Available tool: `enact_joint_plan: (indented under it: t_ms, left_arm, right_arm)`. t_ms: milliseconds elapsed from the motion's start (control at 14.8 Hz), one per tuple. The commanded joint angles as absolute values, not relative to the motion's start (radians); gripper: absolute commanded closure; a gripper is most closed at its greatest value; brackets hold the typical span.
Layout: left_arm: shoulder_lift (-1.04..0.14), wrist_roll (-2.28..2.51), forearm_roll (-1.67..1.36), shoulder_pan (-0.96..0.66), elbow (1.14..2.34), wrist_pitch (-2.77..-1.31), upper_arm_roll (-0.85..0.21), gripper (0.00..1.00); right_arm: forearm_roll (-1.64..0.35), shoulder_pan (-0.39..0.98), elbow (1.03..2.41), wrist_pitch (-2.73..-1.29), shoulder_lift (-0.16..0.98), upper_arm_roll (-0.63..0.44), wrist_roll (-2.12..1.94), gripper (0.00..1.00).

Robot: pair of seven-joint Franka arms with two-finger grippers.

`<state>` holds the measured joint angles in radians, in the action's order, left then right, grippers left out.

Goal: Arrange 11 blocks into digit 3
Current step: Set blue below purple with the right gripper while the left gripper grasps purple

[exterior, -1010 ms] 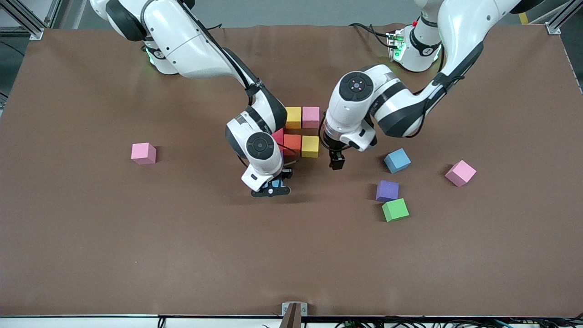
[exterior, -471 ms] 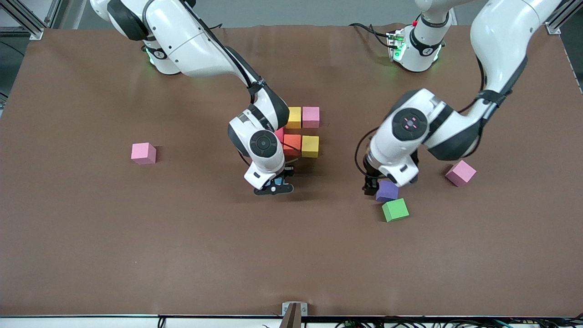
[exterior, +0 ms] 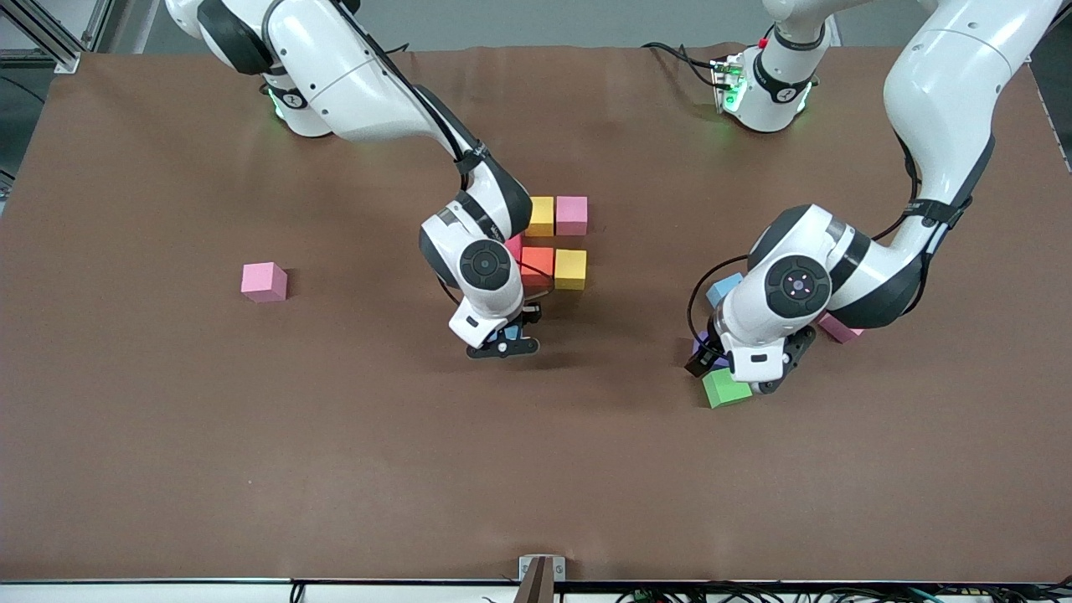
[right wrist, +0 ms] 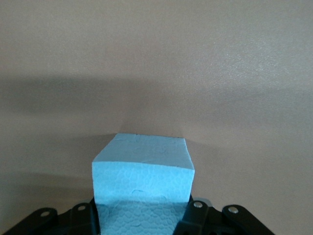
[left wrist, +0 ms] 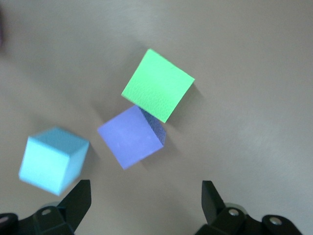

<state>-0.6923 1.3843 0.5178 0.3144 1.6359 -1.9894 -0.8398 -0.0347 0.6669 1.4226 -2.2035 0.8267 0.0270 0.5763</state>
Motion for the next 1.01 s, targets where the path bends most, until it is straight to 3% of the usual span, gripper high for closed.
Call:
enact_joint_plan:
  t_ms: [0,67,337,471,943]
  left_arm:
    - [-0.709,1.113,0.523,0.288,1.612,-1.985,-0.807,0.05]
    - [-0.721,1.024,0.523,0.29,1.614,-2.005,-0.805,0.05]
    - [-0.773,0.815,0.522,0.299,1.617,-2.092,-0.781,0.05]
    - [-0.793,0.783,0.525,0.292,1.621,-2.118,-0.776,0.06]
    - [-0.796,0.612,0.525,0.29,1.632,-2.117,-0.741,0.06]
  right_arm:
    - [-0.026,0.675,1.427,-2.184,0.831,0.023,0.587,0.41]
    - [-0.031,0.673,1.424,-2.186,0.83,0.023,0.592,0.0]
    - [-0.038,0.66,1.401,-2.155,0.798,0.025,0.583,0.0]
    - [-0.037,0.658,1.361,-2.059,0.764,0.02,0.583,0.0]
    - [-0.038,0.605,1.353,-1.604,0.384,0.02,0.561,0.0]
